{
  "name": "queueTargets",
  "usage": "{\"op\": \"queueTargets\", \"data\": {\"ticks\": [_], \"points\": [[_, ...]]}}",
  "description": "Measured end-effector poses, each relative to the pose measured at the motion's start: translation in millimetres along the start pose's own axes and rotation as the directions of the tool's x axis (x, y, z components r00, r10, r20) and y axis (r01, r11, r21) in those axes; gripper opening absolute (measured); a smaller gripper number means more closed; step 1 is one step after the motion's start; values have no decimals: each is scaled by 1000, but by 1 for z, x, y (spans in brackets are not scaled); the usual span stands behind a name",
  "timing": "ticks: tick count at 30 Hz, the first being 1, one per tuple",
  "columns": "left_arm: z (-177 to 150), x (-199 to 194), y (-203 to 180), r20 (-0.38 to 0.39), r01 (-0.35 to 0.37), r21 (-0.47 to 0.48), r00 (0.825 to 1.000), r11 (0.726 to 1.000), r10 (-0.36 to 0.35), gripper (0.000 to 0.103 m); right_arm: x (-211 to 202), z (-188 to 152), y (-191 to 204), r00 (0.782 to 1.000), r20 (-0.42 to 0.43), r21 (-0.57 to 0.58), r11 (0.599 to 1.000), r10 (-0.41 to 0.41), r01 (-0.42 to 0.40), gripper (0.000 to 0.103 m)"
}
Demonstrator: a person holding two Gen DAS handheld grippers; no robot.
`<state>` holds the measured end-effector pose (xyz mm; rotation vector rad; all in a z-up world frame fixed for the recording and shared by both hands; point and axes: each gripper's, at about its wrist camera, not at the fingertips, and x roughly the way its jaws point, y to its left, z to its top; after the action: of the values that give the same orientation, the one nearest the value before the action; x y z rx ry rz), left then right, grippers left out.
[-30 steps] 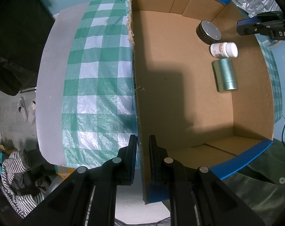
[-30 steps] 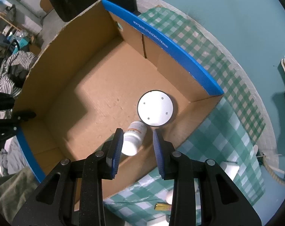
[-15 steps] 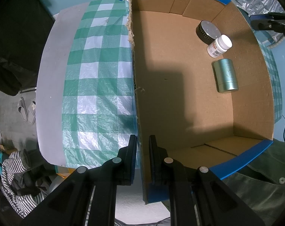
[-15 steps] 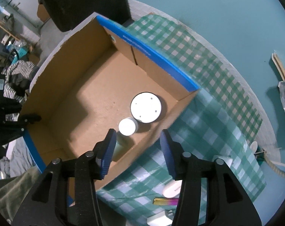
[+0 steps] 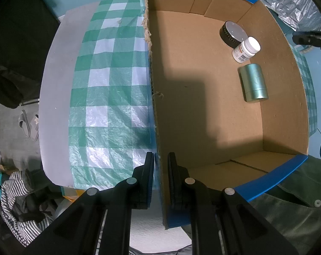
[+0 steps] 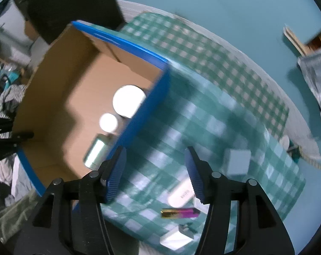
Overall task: Organize rigid objects
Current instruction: 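Open the right gripper to drop the bottle and withdraw from the box, then move the right gripper to the white square charger and grasp it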
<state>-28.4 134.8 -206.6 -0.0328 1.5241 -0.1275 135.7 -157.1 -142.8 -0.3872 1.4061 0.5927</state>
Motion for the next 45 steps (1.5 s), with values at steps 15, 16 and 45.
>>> {"op": "queueTargets", "data": {"ticks": [15,16,45], "points": [[4,0,-3,-3,-5,19,1000,1000,5,12,28,-46,-100,997,-70,292,955,-25,45,60],[4,0,-4,-3,-5,20,1000,1000,5,12,33,-50,-114,997,-72,341,940,-8,32,61],[4,4,2,-17,-13,-2,1000,1000,13,12,77,-50,-180,992,-74,582,812,105,-42,70]]}}
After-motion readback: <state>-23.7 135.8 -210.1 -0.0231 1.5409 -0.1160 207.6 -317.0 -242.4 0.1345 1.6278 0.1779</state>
